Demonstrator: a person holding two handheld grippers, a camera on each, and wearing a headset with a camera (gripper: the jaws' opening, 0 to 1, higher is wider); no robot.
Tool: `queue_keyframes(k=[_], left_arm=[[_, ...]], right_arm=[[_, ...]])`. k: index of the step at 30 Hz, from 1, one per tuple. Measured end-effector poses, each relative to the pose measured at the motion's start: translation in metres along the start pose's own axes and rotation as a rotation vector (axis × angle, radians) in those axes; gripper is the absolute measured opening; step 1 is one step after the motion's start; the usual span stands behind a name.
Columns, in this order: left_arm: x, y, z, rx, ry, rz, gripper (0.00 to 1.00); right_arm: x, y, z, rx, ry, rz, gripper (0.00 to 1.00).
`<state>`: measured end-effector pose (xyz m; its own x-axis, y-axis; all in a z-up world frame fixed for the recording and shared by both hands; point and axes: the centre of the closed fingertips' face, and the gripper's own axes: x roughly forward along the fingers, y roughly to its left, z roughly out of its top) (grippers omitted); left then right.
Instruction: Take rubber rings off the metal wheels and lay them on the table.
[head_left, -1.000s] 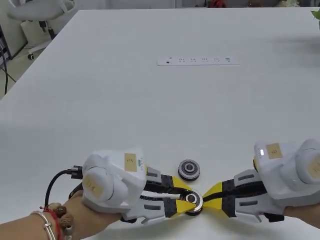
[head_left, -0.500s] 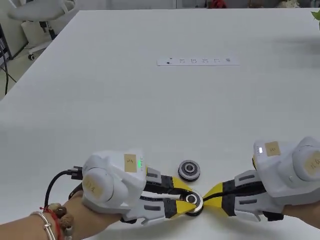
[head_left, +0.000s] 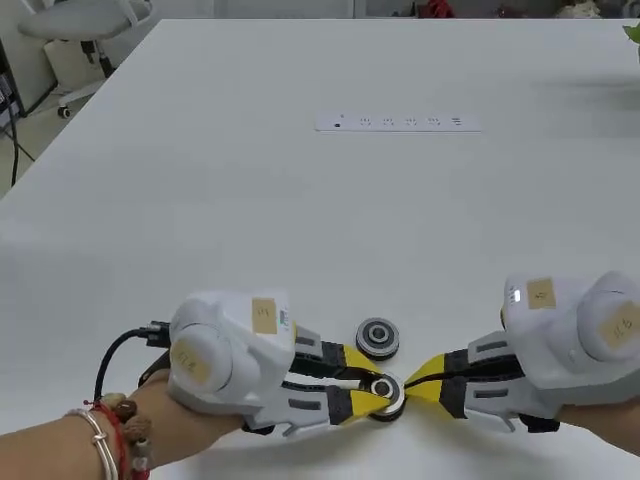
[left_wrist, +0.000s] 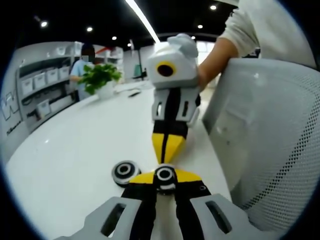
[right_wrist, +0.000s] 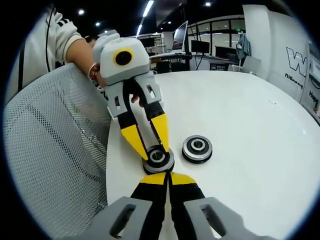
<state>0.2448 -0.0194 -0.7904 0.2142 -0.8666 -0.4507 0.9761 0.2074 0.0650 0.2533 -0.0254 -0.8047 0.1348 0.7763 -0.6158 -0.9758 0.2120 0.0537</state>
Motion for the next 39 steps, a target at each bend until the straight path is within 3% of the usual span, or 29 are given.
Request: queue_keyframes(k=[8, 14, 22, 26, 33, 39], left_arm=[[0.000, 0.002, 0.000, -0.001, -0.002, 0.002, 0.14], [0.002, 0.003, 0.001, 0.000, -0.008, -0.001, 0.14], [0.003, 0.003, 0.002, 0.008, -0.007, -0.014, 0.14], [0.003, 0.003, 0.002, 0.014, -0.008, -0.025, 0.14], [0.003, 0.004, 0.002, 0.019, -0.018, -0.033, 0.14], [0.003, 0.004, 0.002, 0.018, -0.018, -0.031, 0.13]], right_arm=[[-0.001, 0.001, -0.001, 0.053, -0.001, -0.001, 0.00], [-0.005, -0.003, 0.000, 0.283, -0.034, 0.017, 0.00], [-0.008, -0.004, -0.001, 0.439, -0.051, 0.054, 0.00], [-0.008, -0.002, 0.000, 0.471, -0.044, 0.071, 0.00], [-0.009, -0.004, 0.007, 0.597, -0.063, 0.095, 0.00], [-0.007, -0.002, 0.009, 0.635, -0.069, 0.098, 0.00]])
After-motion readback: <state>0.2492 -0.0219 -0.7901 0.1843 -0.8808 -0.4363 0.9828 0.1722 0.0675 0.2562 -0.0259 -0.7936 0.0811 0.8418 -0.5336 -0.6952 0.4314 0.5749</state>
